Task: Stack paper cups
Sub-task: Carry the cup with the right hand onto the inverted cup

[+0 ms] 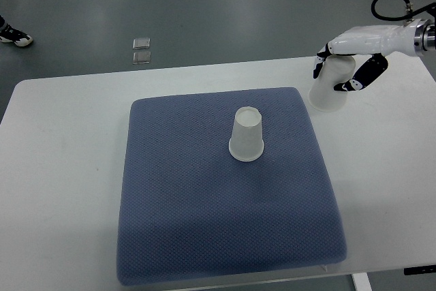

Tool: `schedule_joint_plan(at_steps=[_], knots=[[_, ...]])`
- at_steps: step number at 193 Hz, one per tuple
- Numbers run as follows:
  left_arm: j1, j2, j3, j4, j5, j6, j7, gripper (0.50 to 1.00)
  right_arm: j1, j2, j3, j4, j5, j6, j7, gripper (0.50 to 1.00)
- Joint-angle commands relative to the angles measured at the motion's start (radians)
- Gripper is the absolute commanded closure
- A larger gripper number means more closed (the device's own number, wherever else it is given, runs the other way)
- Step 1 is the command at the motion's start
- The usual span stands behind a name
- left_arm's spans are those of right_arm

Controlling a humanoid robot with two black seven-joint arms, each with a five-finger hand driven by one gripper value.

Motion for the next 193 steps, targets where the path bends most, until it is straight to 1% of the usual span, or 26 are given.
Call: schedule_joint_plan(at_steps=[1, 23, 44, 78, 95, 121, 142, 165, 193], knots=[[0.001, 0.0, 0.0, 0.0, 0.0, 0.0, 0.0, 0.5, 0.04, 0.021, 0.0, 0.011, 0.043, 0.029, 0.002, 0.861], [0.0, 0.0, 0.0, 0.0, 0.0, 0.0, 0.0, 0.5, 0.075, 0.05, 0.0, 0.037, 0.141, 0.055, 0.0, 0.863], [0.001, 0.0, 0.0, 0.0, 0.0, 0.0, 0.0, 0.5, 0.093, 0.078, 0.0, 0.062, 0.172, 0.055, 0.0, 0.863], [0.0, 0.0, 0.0, 0.0, 0.0, 0.0, 0.0, 0.5, 0.106, 0.126, 0.001, 0.068, 0.215, 0.05, -0.002, 0.863], [0.0, 0.0, 0.0, 0.0, 0.0, 0.0, 0.0, 0.5, 0.113, 0.162, 0.0, 0.064, 0.222, 0.039, -0.008, 0.863], [0.0, 0.0, 0.0, 0.0, 0.0, 0.0, 0.0, 0.5, 0.098, 0.21, -0.005, 0.047, 0.213, 0.033, -0.04, 0.861], [0.001, 0.0, 0.0, 0.0, 0.0, 0.0, 0.0, 0.5, 0.09, 0.239, -0.011, 0.031, 0.202, 0.03, -0.041, 0.861], [0.0, 0.0, 0.002, 0.0, 0.0, 0.0, 0.0, 0.5, 0.052, 0.256, -0.012, 0.004, 0.166, 0.024, -0.041, 0.861], [0.0, 0.0, 0.0, 0.0, 0.0, 0.0, 0.0, 0.5, 0.046, 0.261, -0.012, -0.007, 0.163, 0.024, -0.041, 0.861]])
